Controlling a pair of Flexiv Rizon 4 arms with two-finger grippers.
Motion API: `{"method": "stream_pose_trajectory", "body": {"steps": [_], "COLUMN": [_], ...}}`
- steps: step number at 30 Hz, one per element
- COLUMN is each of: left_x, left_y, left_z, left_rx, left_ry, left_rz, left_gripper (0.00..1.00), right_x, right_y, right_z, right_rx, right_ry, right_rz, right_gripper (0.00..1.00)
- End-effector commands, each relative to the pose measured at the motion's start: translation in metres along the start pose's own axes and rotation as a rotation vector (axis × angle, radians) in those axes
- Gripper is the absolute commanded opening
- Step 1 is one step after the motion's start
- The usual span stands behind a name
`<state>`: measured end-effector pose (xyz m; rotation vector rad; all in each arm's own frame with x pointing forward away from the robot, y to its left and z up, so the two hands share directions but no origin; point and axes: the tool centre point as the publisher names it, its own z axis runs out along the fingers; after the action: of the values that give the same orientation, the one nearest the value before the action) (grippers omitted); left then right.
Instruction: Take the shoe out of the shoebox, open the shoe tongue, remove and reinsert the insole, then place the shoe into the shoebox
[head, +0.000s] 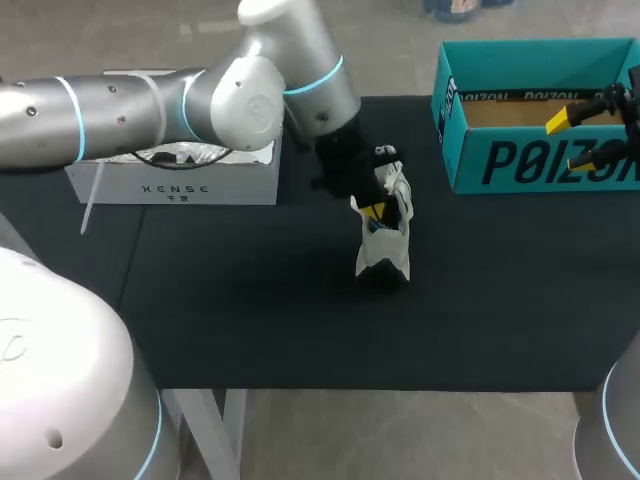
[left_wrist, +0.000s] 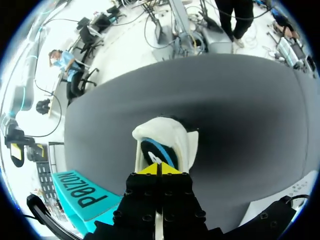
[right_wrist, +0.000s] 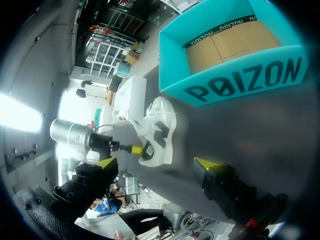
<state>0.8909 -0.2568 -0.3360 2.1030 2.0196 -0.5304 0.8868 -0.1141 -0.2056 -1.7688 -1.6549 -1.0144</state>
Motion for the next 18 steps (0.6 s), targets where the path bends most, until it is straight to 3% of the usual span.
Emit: {"method": "stream_pose_trajectory", "body": {"steps": [1,13,18], "left_x": [-0.008,0.012,0.017], "left_y": [0.012,0.005,0.007], "left_z": [0.01,0.038,0.047], "left_rx": [0.042,0.125,0.09], "left_ry": [0.313,0.401,0.372], "left_rz": [0.033,0.011,-0.007], "left_gripper": [0.0,0.0,0.0], "right_x": [0.0,0.0,0.0], "right_y": [0.0,0.0,0.0], "right_z": [0.0,0.0,0.0], "right_rx": [0.001,0.001,0.001], "right_ry": [-0.003,-0.003,-0.003], "right_rz": [0.001,0.001,0.001], "right_gripper": [1.0,1.0,1.0]}}
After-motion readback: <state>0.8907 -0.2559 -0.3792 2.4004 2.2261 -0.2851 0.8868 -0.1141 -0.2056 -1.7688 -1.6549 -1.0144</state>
